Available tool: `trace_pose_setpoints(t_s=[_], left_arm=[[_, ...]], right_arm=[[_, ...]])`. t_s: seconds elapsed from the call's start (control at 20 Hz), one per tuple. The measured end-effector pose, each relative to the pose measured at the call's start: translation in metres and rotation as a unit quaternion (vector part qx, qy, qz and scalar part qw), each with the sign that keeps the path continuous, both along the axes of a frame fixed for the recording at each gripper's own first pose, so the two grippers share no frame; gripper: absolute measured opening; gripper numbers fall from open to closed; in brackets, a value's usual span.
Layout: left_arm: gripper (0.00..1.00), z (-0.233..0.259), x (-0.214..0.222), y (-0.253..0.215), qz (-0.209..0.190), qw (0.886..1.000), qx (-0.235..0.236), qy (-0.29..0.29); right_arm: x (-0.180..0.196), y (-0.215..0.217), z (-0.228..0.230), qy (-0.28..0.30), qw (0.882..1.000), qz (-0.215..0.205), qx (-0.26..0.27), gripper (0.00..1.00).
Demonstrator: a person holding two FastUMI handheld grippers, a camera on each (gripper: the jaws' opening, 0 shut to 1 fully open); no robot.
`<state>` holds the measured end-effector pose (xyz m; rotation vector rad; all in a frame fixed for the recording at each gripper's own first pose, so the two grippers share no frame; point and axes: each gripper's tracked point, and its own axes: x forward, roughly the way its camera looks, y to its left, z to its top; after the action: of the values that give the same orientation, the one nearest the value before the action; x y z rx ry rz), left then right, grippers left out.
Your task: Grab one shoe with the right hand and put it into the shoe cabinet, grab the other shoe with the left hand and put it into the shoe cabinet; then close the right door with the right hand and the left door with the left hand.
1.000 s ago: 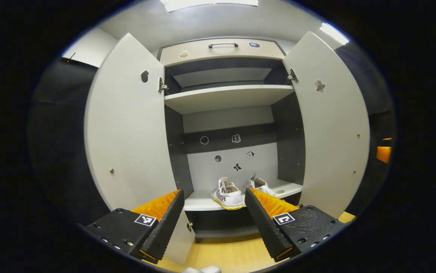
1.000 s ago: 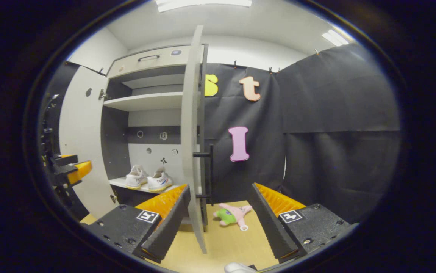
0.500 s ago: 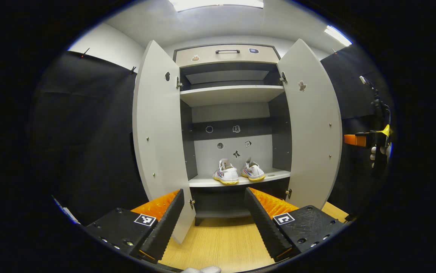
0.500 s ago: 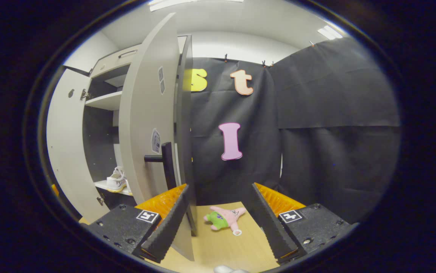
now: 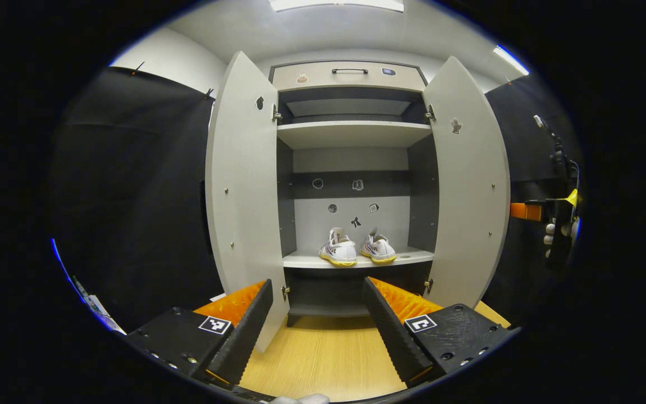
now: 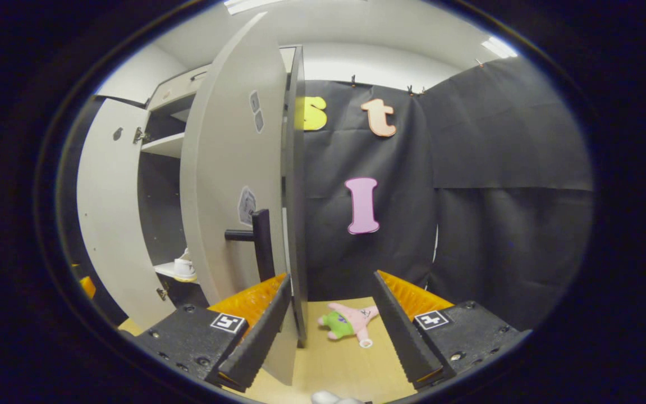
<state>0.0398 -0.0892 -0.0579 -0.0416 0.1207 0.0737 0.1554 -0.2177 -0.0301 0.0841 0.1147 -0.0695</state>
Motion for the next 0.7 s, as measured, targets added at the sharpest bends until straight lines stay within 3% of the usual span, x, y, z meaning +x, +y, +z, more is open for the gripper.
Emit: trace_pose_setpoints(t_s=[0.55, 0.6, 0.7], left_arm=[[0.96, 0.003, -0.009, 0.04, 0.024, 1.0, 0.018, 0.002], [0.96, 0.001, -0.007, 0.045, 0.027, 0.999, 0.019, 0.002], [0.96, 0.0, -0.006, 0.052, 0.031, 0.999, 0.019, 0.0]], right_arm=[[0.022, 0.115, 0.004, -0.006, 0.996, 0.091, 0.008, 0.95], [0.021, 0.123, 0.007, -0.009, 0.995, 0.099, 0.014, 0.88], [0.019, 0.138, 0.01, -0.013, 0.993, 0.114, 0.015, 0.94]])
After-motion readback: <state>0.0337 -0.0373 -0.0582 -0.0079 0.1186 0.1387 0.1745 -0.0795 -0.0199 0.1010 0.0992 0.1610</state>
